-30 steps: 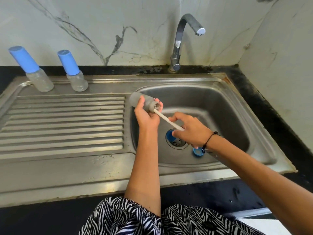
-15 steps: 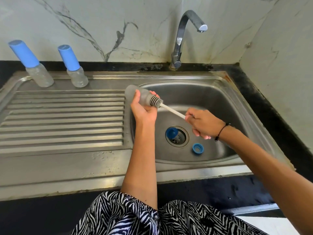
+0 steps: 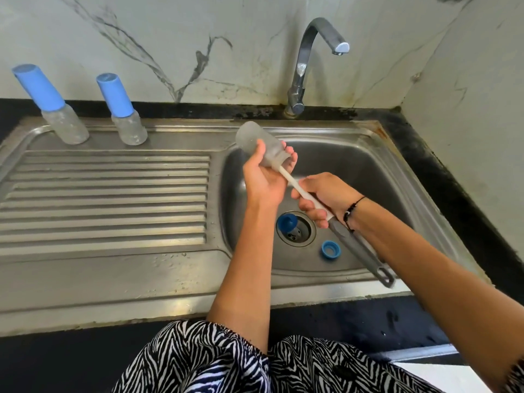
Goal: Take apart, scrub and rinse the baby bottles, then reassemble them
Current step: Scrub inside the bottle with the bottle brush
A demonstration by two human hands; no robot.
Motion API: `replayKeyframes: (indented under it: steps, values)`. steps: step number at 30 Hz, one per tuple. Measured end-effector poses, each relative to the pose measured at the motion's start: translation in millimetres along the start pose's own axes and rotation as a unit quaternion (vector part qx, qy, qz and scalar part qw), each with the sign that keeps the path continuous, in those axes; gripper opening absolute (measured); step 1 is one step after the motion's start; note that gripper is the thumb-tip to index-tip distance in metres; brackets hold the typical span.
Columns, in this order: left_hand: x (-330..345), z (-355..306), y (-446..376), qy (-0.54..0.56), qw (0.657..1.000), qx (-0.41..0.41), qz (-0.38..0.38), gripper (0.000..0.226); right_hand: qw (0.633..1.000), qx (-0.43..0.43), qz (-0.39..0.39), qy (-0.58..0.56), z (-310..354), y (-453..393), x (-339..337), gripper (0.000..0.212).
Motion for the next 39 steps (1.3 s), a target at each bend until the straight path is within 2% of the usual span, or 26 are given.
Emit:
replayKeyframes:
  steps: [2, 3, 5, 7, 8, 12, 13, 15, 18, 21, 23, 24, 26, 29, 31, 35, 37, 39]
  values:
    - [4, -1, 2, 0.012, 1.0, 0.003, 0.018, 0.037, 0.998, 0.004, 0.023, -0.061, -3, 1, 3, 0.026]
    - [5, -2, 3, 0.017, 1.0, 0.008, 0.016, 0.038, 0.999, -0.014, -0.01, -0.041, -3, 0, 4, 0.027]
    - [5, -4, 3, 0.017, 0.999, 0.027, -0.013, 0.035, 0.984, -0.074, -0.14, 0.078, 0, -3, 7, 0.03]
    - [5, -5, 3, -0.009, 0.997, 0.049, -0.051, 0.039, 0.926, -0.146, -0.257, 0.234, 3, -4, 11, 0.032]
    - [5, -6, 2, -0.026, 0.996, 0.059, -0.069, 0.042, 0.895, -0.164, -0.286, 0.3, 4, -5, 14, 0.032]
    - [5, -15, -1, -0.111, 0.978, 0.126, -0.123, 0.05, 0.78, -0.164, -0.302, 0.523, 5, 3, 27, 0.028]
    - [5, -16, -2, -0.124, 0.974, 0.132, -0.132, 0.051, 0.765, -0.163, -0.295, 0.549, 7, 4, 29, 0.027]
    - [3, -15, -2, -0.134, 0.971, 0.133, -0.146, 0.05, 0.776, -0.152, -0.279, 0.545, 14, 3, 28, 0.027]
    - [-4, -15, -4, -0.136, 0.971, 0.142, -0.134, 0.049, 0.846, -0.13, -0.212, 0.471, 24, 3, 17, 0.032]
    - [-12, -18, -4, -0.144, 0.97, 0.163, -0.113, 0.044, 0.925, -0.096, -0.146, 0.338, 22, 14, 5, 0.03]
    - [-13, -18, -3, -0.141, 0.968, 0.173, -0.113, 0.046, 0.934, -0.081, -0.139, 0.319, 14, 18, 3, 0.03]
    - [-13, -17, -2, -0.139, 0.967, 0.174, -0.119, 0.047, 0.919, -0.095, -0.152, 0.352, 11, 18, 5, 0.032]
    - [-15, -15, -2, -0.153, 0.962, 0.178, -0.141, 0.048, 0.861, -0.126, -0.195, 0.452, 1, 16, 11, 0.034]
    - [-17, -14, -4, -0.195, 0.947, 0.19, -0.17, 0.056, 0.809, -0.146, -0.257, 0.509, -7, 22, 17, 0.029]
    - [-19, -14, -6, -0.206, 0.941, 0.202, -0.176, 0.061, 0.761, -0.169, -0.279, 0.561, -11, 25, 18, 0.027]
    - [-24, -13, -6, -0.184, 0.942, 0.2, -0.195, 0.056, 0.675, -0.206, -0.304, 0.64, -21, 28, 19, 0.01]
    - [-25, -14, -6, -0.148, 0.951, 0.182, -0.201, 0.049, 0.653, -0.216, -0.329, 0.647, -25, 29, 15, 0.025]
    - [-23, -18, -9, -0.113, 0.963, 0.16, -0.187, 0.041, 0.639, -0.245, -0.357, 0.636, -24, 32, 10, 0.029]
Point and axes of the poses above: each hand's wrist, its own y-axis away from the middle knuckle, its own x-axis out of the palm, z = x × y, the point moved 3 cm from there along -y, towards the middle knuckle, and after that the axes turned 2 degrees about x, right-handed, at the moved point
